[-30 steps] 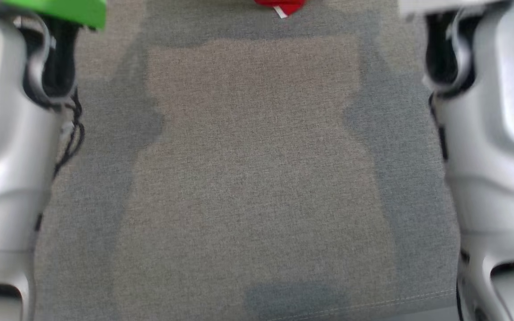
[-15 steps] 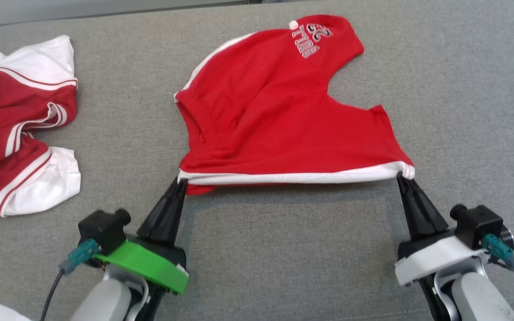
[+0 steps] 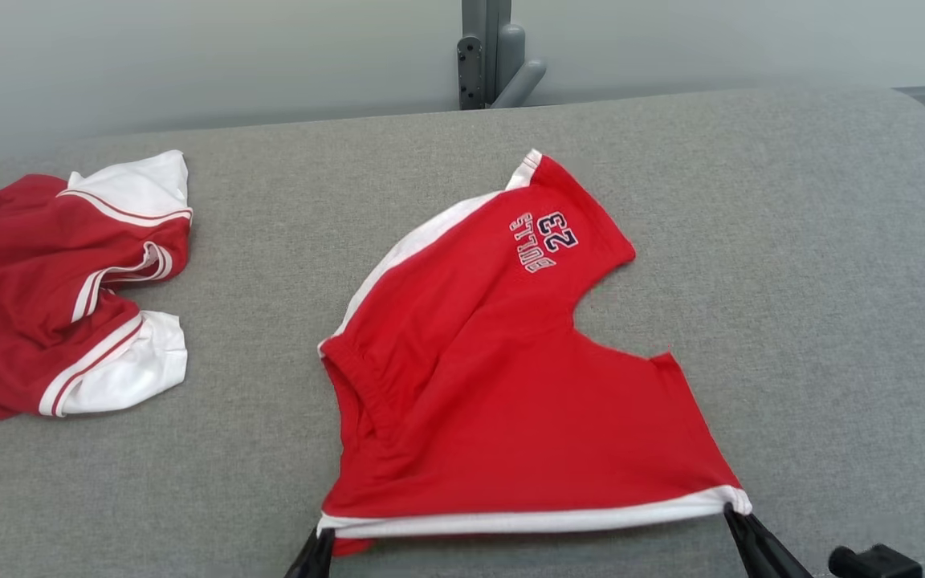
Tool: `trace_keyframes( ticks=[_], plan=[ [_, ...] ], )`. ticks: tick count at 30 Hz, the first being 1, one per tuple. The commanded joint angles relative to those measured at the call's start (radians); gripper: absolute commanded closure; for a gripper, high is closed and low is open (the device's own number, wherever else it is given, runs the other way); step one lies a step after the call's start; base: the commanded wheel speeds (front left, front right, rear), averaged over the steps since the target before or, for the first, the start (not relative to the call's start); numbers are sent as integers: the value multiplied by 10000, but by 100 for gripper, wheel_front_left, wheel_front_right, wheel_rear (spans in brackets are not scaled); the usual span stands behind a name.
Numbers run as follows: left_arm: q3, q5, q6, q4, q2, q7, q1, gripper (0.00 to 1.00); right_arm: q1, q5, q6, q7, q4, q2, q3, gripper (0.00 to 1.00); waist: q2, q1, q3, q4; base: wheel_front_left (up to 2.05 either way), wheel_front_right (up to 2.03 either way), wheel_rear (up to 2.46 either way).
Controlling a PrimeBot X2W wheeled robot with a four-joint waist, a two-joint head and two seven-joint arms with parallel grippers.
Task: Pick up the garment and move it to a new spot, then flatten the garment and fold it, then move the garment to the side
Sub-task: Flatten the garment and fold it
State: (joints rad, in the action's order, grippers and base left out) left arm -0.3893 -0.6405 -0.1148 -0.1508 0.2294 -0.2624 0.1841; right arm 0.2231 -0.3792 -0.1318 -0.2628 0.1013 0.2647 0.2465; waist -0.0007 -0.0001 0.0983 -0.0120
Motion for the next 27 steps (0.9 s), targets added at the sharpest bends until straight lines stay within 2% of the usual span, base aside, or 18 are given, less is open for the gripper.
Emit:
trace_keyframes(
  ticks=[1, 6, 13, 17, 21, 25, 27],
  plan=[
    [50, -32, 31, 140, -10, -34, 261, 100, 329, -206, 22, -30, -293, 241, -148, 100, 7, 1, -80, 127, 0, 0, 0],
    [-26, -319, -8, 745, -147, 61, 300, 100, 315, -619, 24, -30, -1033, 512, -614, 100, 7, 1, 114, 132, 0, 0, 0],
    [221, -1119, 41, 1799, -339, 1170, -1518, 100, -2606, -675, 21, 473, -743, 534, -454, 100, 7, 1, 1405, 257, 0, 0, 0],
    [419, -1490, 274, 1577, -602, 1961, -3239, 100, -4900, -646, 19, 920, 361, 602, -102, 100, 7, 1, 2265, 582, 0, 0, 0],
    [381, -1130, 590, 584, -874, 2372, -5230, 100, -7462, -773, 19, 1386, 2215, 729, 371, 100, 7, 1, 3120, 1133, 0, 0, 0],
    [276, -819, 717, -578, -1099, 2235, -6189, 100, -9036, -887, 19, 1396, 3603, 757, 913, 100, 7, 1, 3448, 1539, 0, 0, 0],
    [236, -783, 728, -822, -1171, 2200, -6395, 100, -9404, -1011, 19, 1361, 3904, 738, 981, 100, 7, 1, 3502, 1641, 0, 0, 0]
  ],
)
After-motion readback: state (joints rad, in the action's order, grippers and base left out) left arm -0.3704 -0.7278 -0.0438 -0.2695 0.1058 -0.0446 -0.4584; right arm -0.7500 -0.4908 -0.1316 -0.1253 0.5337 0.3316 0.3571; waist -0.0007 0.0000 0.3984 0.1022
